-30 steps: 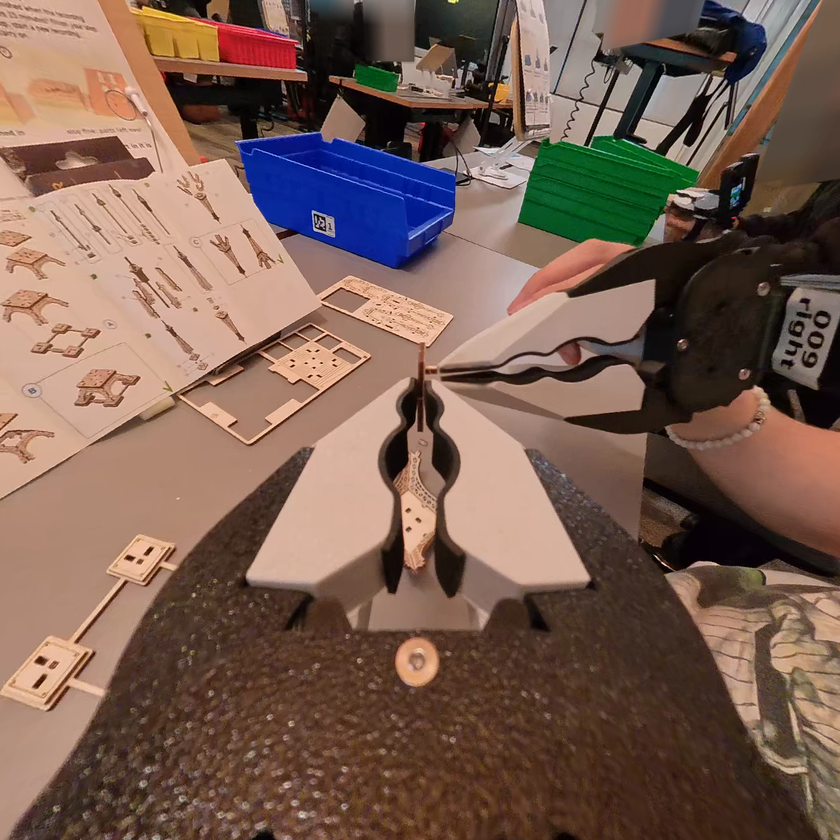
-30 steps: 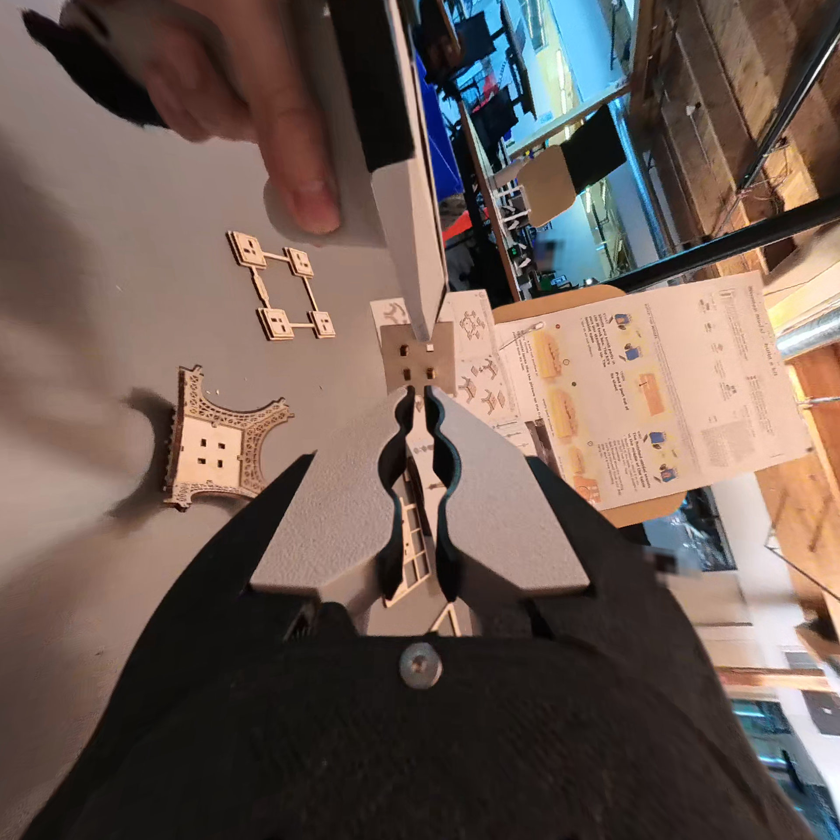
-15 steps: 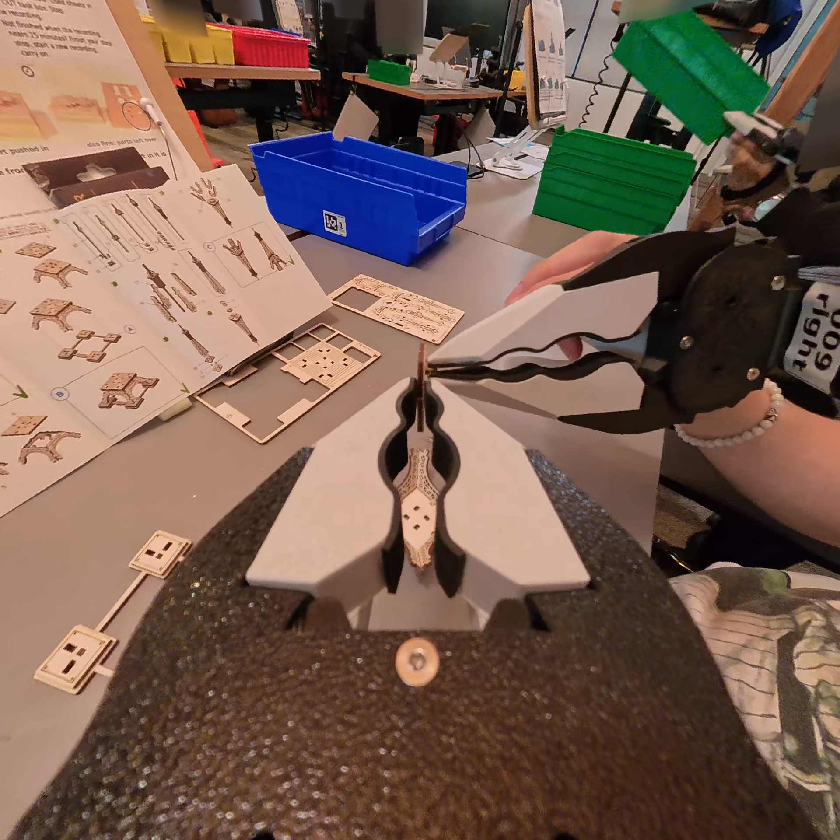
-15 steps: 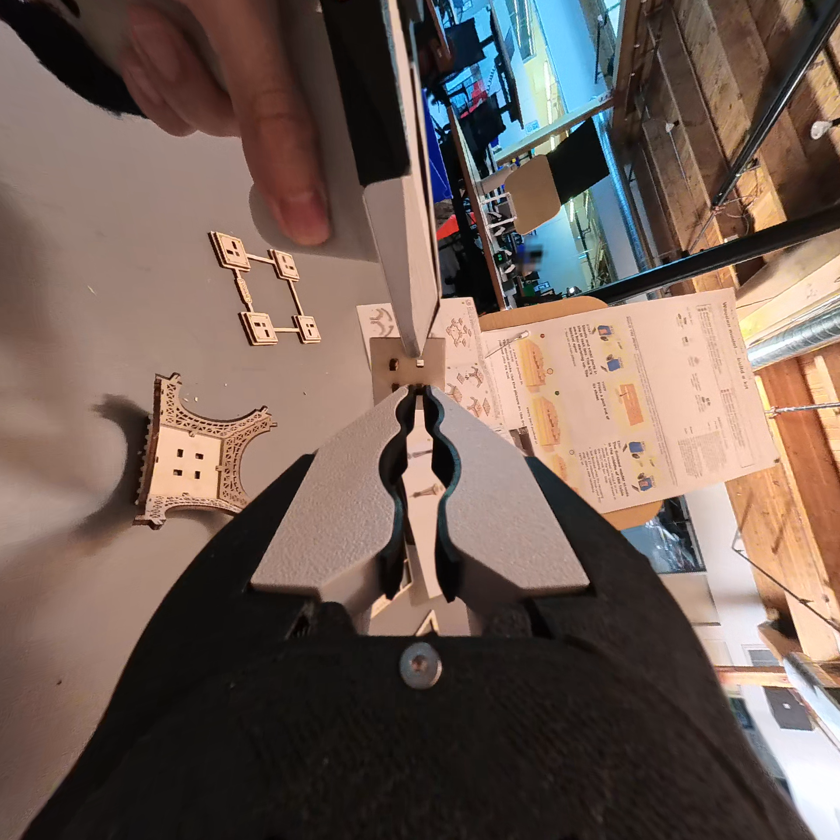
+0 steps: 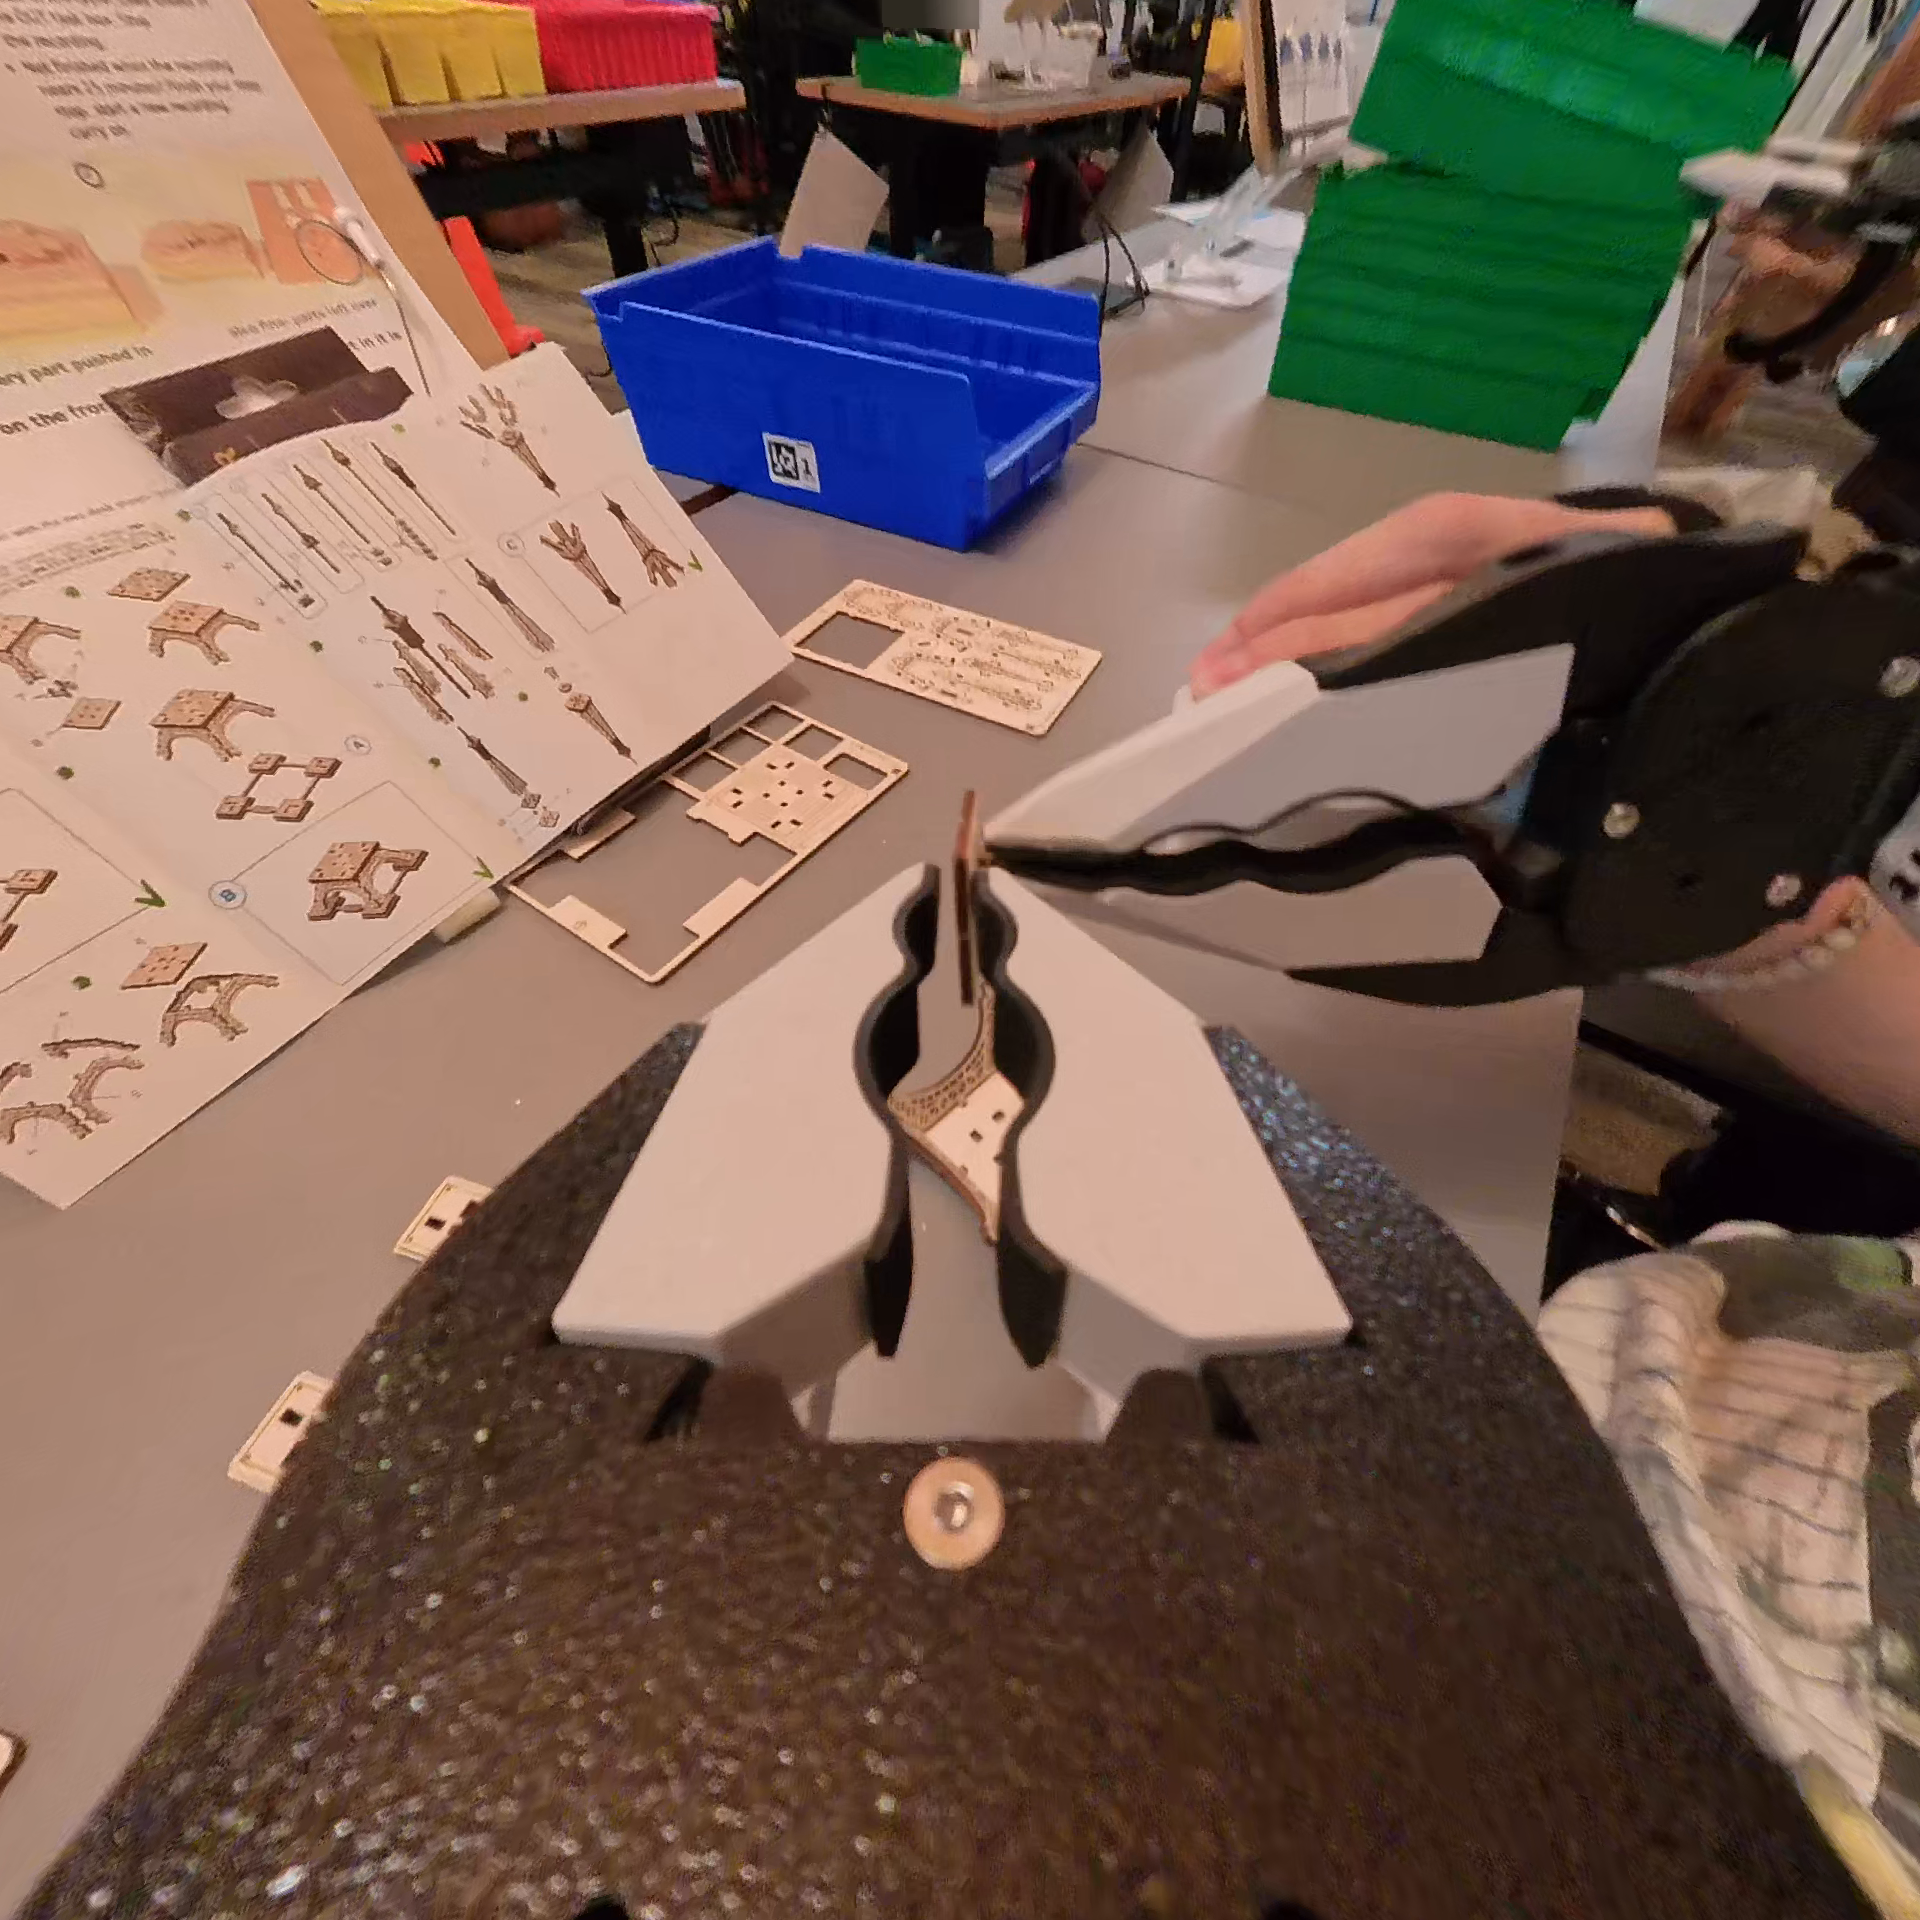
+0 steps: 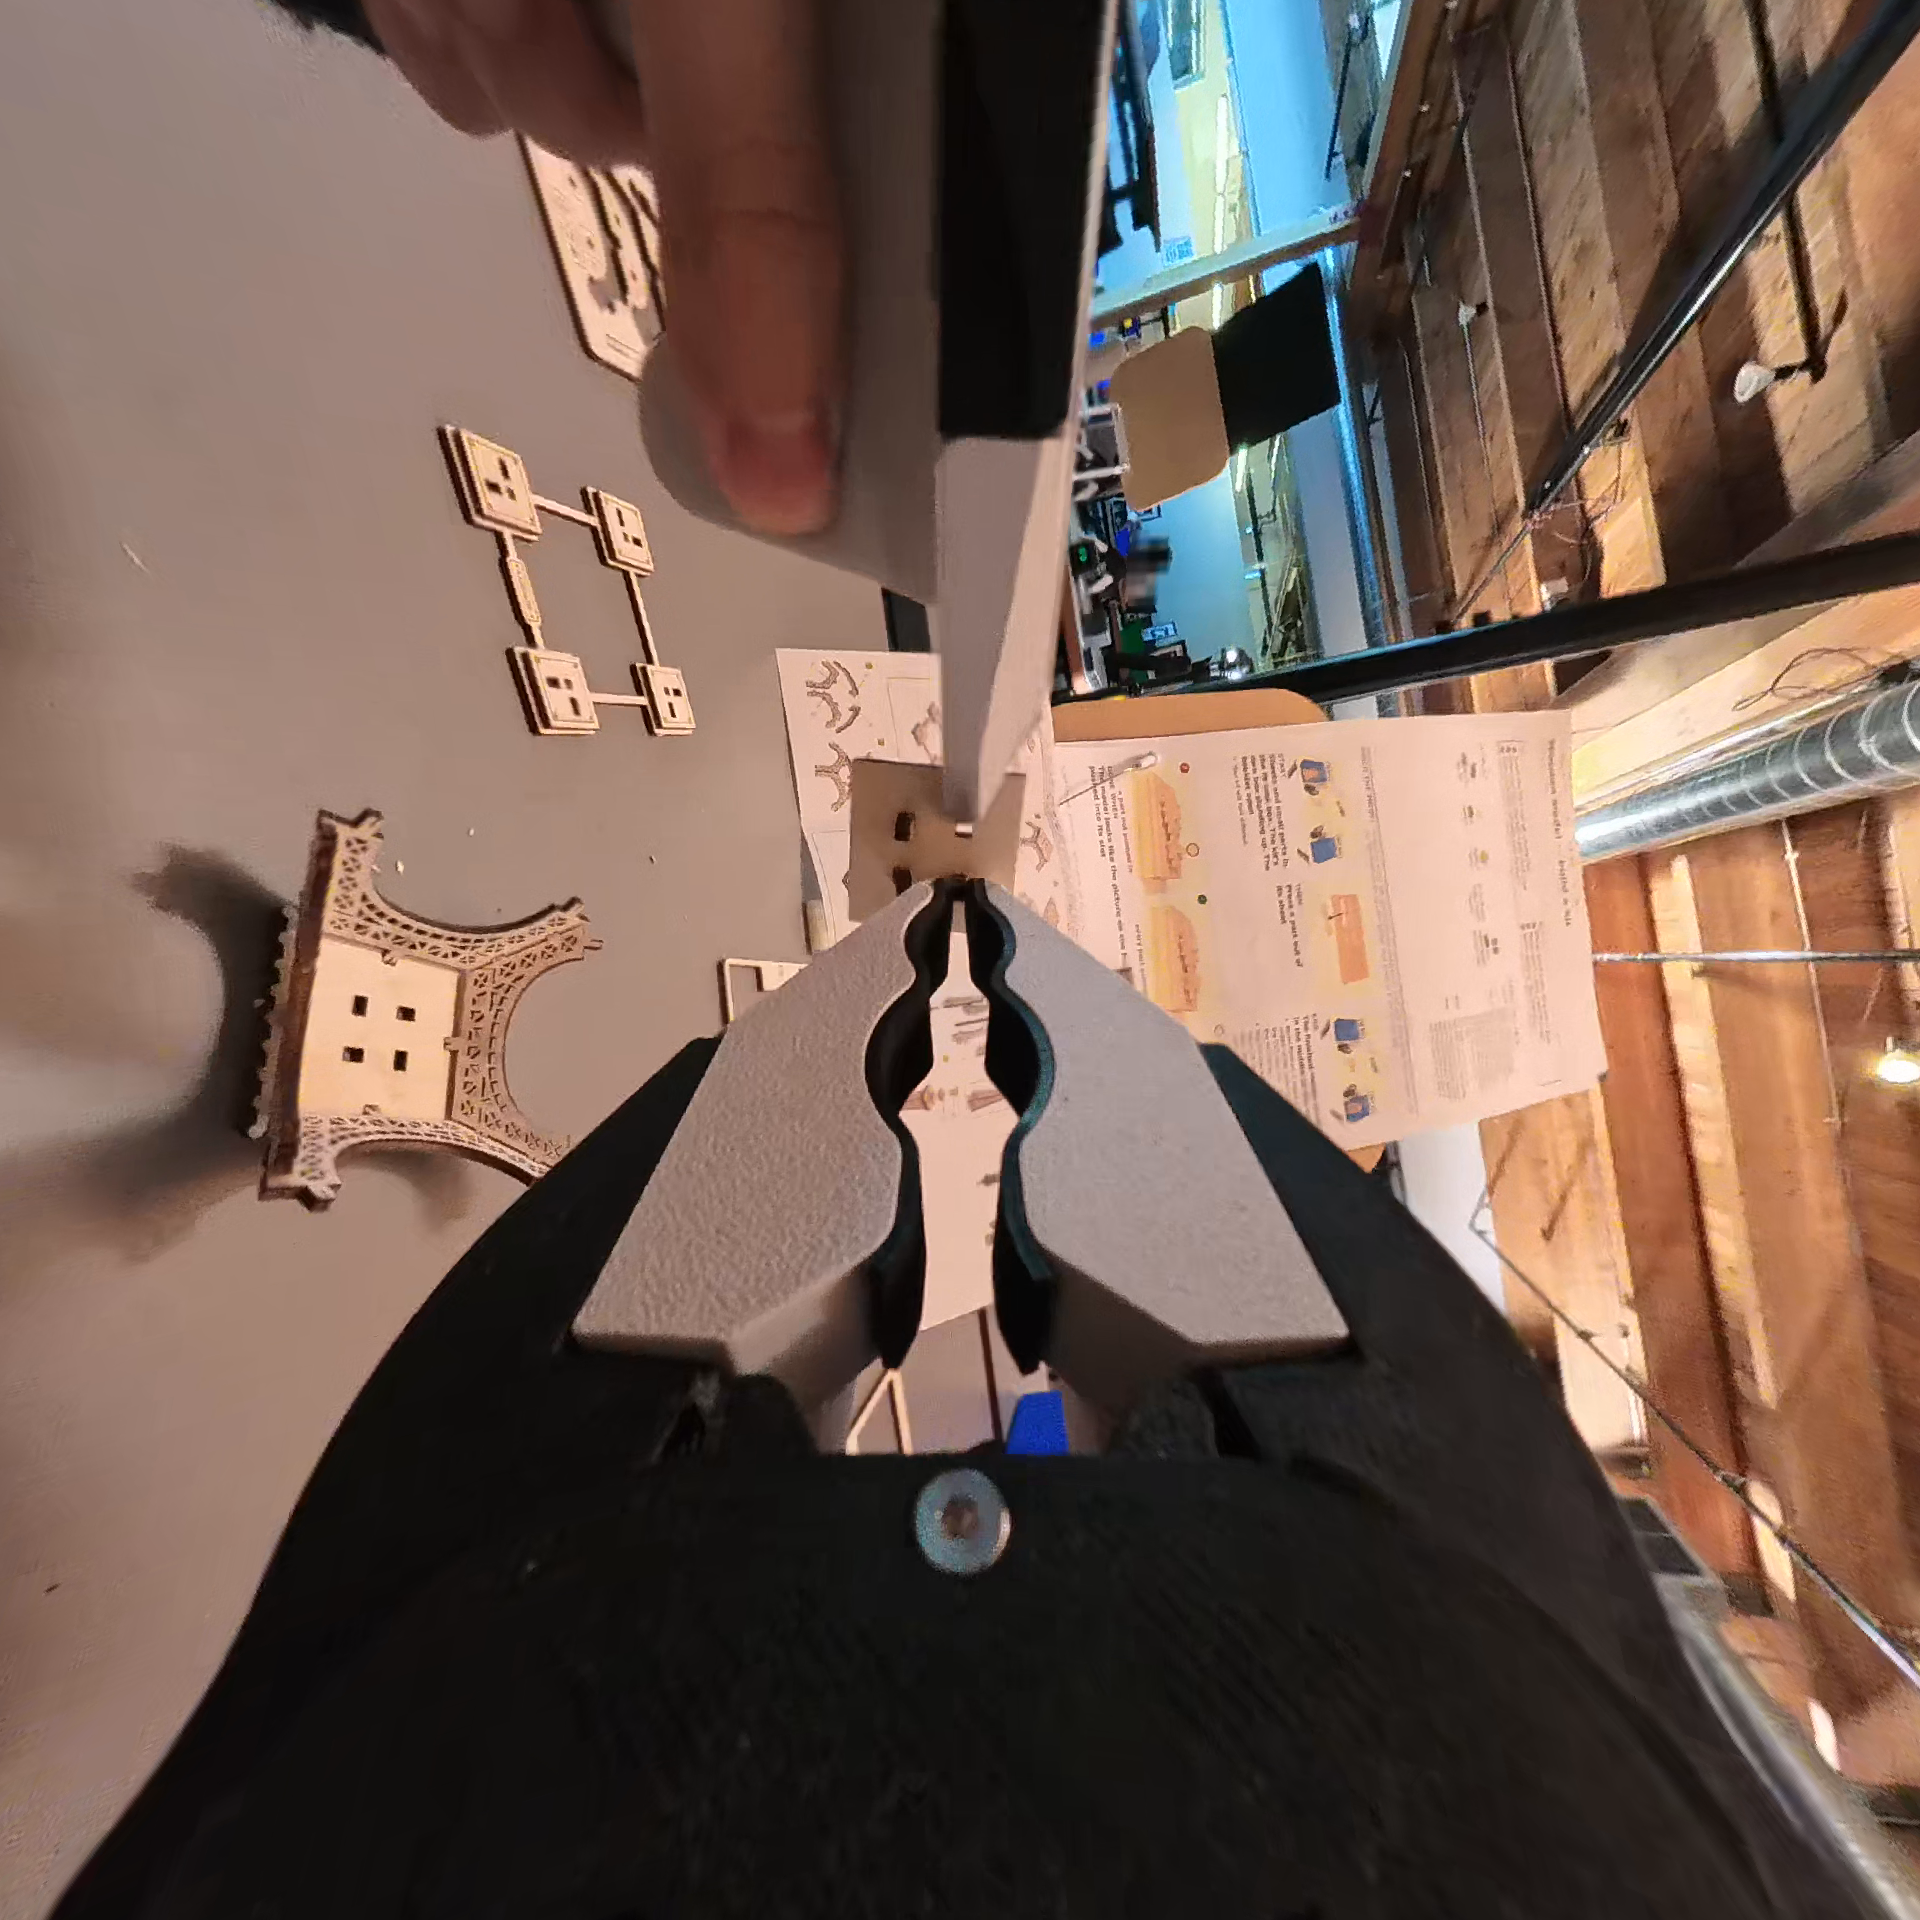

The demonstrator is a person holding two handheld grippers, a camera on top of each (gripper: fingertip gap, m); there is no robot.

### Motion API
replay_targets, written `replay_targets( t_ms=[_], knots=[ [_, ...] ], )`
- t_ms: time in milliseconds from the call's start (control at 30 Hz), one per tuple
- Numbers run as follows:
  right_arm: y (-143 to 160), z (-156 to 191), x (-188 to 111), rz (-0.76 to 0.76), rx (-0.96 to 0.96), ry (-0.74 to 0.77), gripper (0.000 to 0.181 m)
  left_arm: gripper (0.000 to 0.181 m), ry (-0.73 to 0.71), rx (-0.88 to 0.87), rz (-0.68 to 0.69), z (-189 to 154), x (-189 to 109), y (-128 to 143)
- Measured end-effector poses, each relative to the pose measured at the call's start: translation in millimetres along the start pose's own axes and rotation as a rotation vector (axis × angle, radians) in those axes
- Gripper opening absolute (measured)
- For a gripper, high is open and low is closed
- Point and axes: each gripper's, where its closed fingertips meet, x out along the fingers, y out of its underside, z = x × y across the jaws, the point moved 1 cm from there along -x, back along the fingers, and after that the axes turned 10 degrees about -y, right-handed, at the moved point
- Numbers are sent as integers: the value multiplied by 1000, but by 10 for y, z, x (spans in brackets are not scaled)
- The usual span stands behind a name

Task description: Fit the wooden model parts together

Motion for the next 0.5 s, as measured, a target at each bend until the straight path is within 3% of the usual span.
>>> replay_targets(
  t_ms=[500],
  knots=[
    [-112, -82, -36, 36, -124, 77, 1, 0, 1, 3, -46, -29, -38, -92]
  ],
)
